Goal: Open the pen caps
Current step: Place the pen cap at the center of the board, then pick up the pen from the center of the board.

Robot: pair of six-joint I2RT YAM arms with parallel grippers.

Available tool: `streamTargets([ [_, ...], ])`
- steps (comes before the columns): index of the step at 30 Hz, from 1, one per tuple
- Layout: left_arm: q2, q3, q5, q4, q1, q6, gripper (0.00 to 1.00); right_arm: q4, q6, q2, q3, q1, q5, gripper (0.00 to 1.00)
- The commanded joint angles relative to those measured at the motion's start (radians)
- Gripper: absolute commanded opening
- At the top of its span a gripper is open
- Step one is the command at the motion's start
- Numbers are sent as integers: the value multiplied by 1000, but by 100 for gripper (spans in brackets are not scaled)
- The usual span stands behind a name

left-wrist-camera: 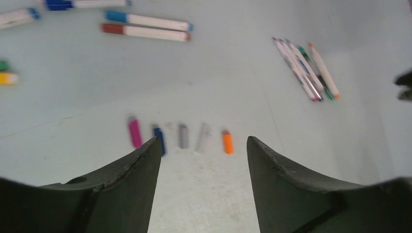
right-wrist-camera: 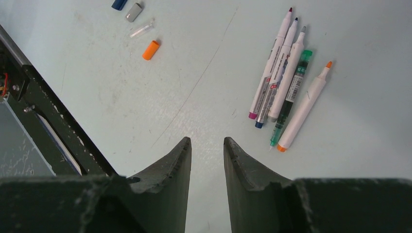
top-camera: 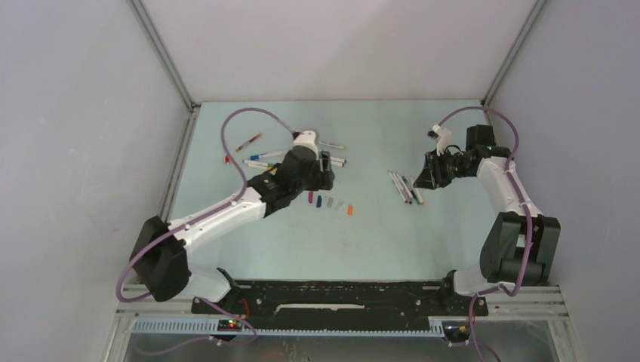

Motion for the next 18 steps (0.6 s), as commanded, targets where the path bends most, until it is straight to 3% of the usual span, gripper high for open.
streamTargets([
  [1, -79, -98, 7, 67, 149, -53, 70, -7, -16, -30, 33, -5, -29, 34],
  [5, -121, -169, 70, 86, 303, -154, 77, -8, -17, -31, 33, -7, -30, 34],
  [10, -97, -190, 133, 65, 479, -243, 78, -8, -19, -31, 34, -8, -32, 34],
  [12, -47, -142, 139, -7, 533, -276, 77, -8, -18, -29, 33, -8, -32, 34],
  [15, 72, -10, 127, -189, 586, -293, 63, -10, -18, -30, 33, -8, -32, 34],
  [18, 192, 125, 124, -312, 607, -290, 61, -9, -18, -30, 34, -10, -33, 34],
])
